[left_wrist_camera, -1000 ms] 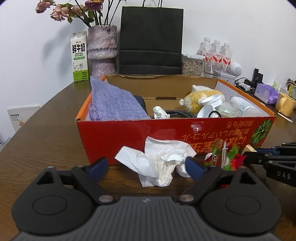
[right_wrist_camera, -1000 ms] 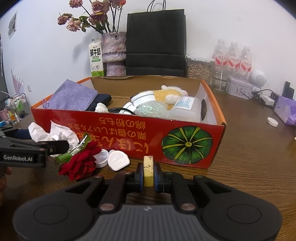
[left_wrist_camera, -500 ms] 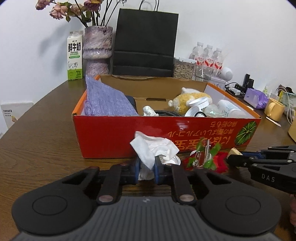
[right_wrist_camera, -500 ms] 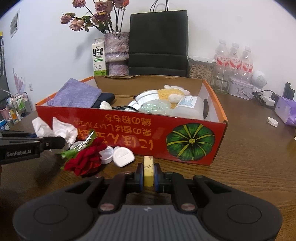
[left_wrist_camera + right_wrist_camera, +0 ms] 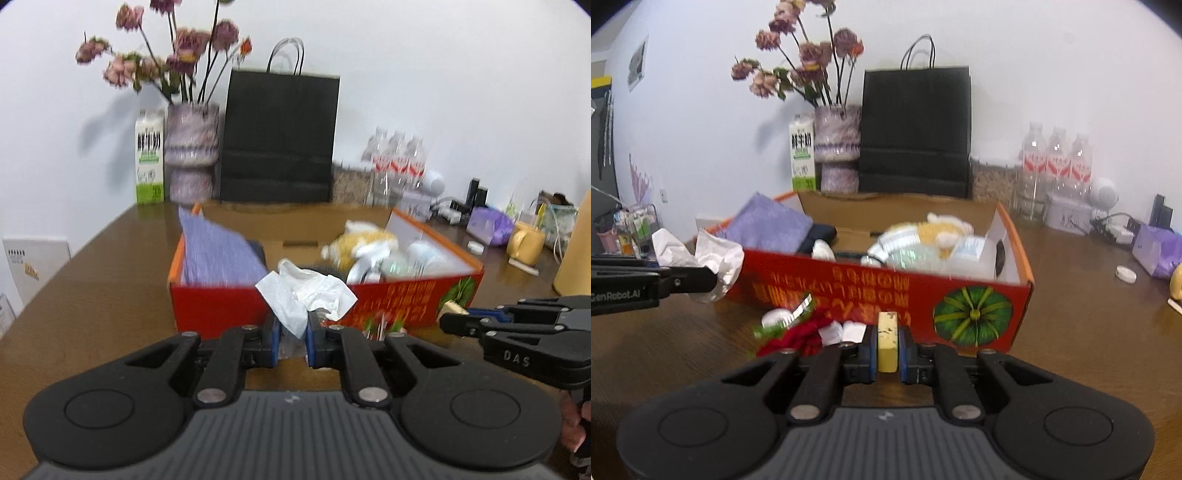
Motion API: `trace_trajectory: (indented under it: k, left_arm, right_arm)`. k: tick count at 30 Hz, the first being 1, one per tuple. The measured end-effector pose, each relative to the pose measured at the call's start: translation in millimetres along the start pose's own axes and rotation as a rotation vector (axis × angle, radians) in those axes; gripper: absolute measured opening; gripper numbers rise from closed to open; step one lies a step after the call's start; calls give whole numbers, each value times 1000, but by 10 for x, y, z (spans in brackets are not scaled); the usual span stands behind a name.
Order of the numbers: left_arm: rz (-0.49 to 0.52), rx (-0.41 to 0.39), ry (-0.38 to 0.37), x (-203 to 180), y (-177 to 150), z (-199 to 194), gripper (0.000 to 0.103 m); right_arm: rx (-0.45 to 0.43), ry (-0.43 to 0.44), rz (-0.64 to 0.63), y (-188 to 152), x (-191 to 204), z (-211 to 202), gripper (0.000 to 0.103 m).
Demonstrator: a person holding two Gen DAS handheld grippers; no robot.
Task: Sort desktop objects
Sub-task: 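Carry the yellow block and tissue over the box with both tools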
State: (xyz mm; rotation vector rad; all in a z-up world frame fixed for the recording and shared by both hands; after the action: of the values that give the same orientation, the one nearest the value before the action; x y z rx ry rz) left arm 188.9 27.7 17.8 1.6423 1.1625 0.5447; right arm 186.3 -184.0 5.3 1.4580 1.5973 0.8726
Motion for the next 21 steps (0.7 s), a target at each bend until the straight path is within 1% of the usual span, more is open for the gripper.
trace_trajectory:
  k: [5,10,13,18,21]
  left_arm:
    - [32,-62,11,-33,239,42,14]
    - [43,-99,22,-8,469,219,14]
    - [42,-113,34,45,574,341,14]
    - [32,-126,67,194,741,618,14]
    - [33,-116,104,288,790,787,14]
  right_arm:
    - [-61,10,3,266,52,-24,10]
    - [-110,17,13,568,135,74,10]
    - [-120,25,29,753,188,210,10]
    - [-118,33,51,962,296,496,10]
    - [-112,35,63,1024,319,691,10]
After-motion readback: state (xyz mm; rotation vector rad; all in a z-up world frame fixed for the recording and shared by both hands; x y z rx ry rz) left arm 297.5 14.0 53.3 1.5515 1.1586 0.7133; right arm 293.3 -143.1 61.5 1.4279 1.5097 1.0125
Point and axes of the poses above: each gripper's, at about its wrist camera, not at the fingertips, and z roughly the way its jaws point, x to its left, y to its top, the point moved 1 cm from there along z, roughly the way its jaws point, and after that the axes turned 15 degrees about -y, right-handed, at the moved point
